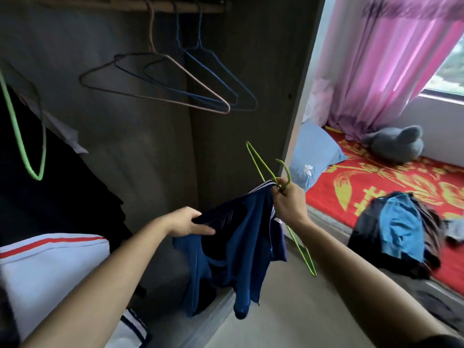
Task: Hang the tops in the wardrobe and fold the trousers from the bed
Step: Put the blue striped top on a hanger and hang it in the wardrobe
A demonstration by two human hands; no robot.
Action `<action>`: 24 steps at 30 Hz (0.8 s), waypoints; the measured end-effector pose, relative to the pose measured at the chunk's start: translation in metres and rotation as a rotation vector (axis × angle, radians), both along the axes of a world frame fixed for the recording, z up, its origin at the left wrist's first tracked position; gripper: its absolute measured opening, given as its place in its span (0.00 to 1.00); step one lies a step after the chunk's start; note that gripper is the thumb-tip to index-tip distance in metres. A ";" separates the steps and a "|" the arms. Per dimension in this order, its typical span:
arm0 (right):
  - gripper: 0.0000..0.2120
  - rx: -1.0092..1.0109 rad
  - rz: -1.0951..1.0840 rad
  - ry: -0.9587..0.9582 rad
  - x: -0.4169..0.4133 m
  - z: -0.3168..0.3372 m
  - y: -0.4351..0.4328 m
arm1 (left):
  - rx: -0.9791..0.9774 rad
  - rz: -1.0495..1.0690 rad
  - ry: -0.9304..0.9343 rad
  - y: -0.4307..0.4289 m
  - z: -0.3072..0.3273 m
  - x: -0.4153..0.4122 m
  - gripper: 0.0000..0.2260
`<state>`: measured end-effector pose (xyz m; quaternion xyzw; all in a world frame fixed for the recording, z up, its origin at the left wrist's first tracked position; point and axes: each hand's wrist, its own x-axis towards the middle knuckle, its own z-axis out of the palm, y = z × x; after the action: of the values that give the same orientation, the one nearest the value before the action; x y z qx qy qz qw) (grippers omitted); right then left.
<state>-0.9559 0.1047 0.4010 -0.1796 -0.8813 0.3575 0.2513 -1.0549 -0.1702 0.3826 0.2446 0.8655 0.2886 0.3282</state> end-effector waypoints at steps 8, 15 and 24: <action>0.07 -0.003 0.012 -0.008 0.043 -0.021 0.035 | 0.118 0.232 0.756 0.036 0.041 -0.002 0.14; 0.12 -0.262 0.018 0.134 0.078 -0.004 0.070 | 0.087 0.400 0.917 0.074 0.096 0.003 0.05; 0.14 -0.713 0.484 -0.190 0.118 0.013 0.089 | 0.037 0.531 0.885 0.131 0.116 0.018 0.09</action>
<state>-0.8375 0.1938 0.4144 -0.0757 -0.7387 0.6697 0.0006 -1.0374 -0.0396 0.4990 0.1209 0.9486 0.2460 -0.1581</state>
